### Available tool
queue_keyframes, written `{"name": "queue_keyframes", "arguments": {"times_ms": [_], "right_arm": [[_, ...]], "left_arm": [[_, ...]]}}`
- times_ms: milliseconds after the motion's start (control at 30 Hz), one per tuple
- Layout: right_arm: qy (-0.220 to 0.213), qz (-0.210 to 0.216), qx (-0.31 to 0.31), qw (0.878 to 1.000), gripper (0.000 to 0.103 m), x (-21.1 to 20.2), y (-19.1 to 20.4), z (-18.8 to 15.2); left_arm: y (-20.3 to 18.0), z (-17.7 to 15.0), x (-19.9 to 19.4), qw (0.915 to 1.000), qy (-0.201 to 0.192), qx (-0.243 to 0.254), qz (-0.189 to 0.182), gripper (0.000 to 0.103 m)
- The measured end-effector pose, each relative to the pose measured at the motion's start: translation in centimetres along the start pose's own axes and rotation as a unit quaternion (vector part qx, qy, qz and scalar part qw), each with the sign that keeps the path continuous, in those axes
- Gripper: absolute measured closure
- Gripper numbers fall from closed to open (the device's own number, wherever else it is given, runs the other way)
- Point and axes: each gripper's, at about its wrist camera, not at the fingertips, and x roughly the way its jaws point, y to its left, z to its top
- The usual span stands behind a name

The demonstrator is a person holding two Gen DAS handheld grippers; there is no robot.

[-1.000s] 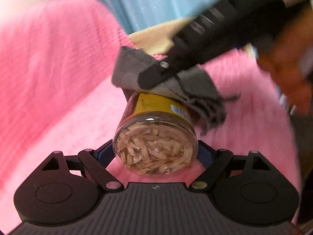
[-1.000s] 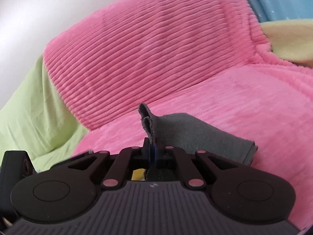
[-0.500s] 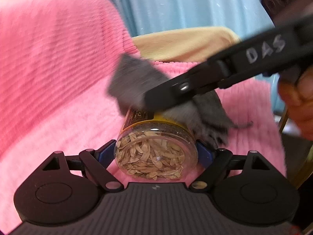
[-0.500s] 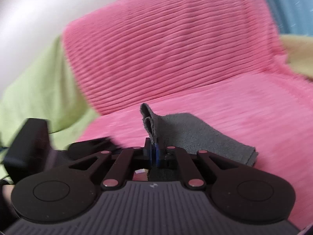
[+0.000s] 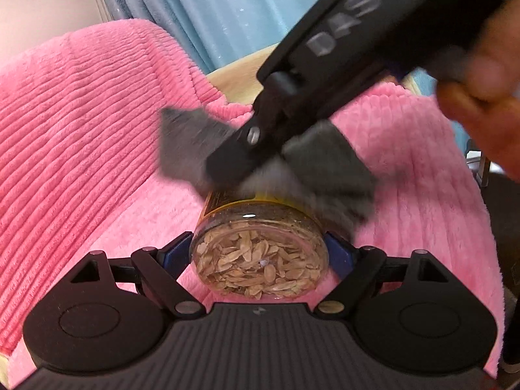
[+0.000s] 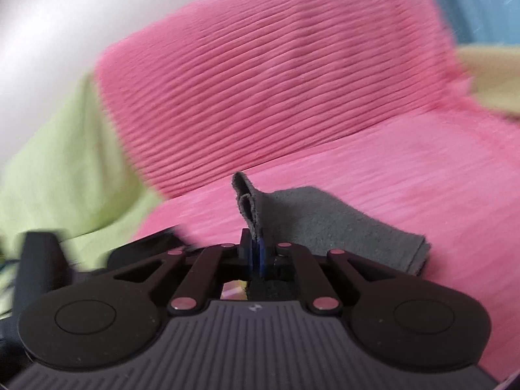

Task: Clean container
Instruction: 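Rotate the jar with the left gripper while the right gripper rubs the label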

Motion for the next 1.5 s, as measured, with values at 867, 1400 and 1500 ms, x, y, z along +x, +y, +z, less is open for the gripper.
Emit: {"name": "queue_keyframes", "arguments": {"times_ms": [867, 1400, 1500], "right_arm": [[0.005, 0.006, 0.000, 1.000, 0.102, 0.6, -0.5, -0.2], [-0.044, -0.050, 0.057, 0.996, 0.102, 0.0, -3.9, 0.1], [-0.048, -0.053, 0.065, 0.995, 0.102, -0.3, -4.2, 0.2]], "left_arm": [[0.2, -0.2, 0.5, 0.9999, -0.002, -0.013, -0.003, 0.018], [1.6, -0.6, 1.1, 0.9958, 0.017, -0.084, -0.032, 0.018], [1.1, -0.3, 0.7, 0.9976, 0.011, -0.064, -0.024, 0.019]]}}
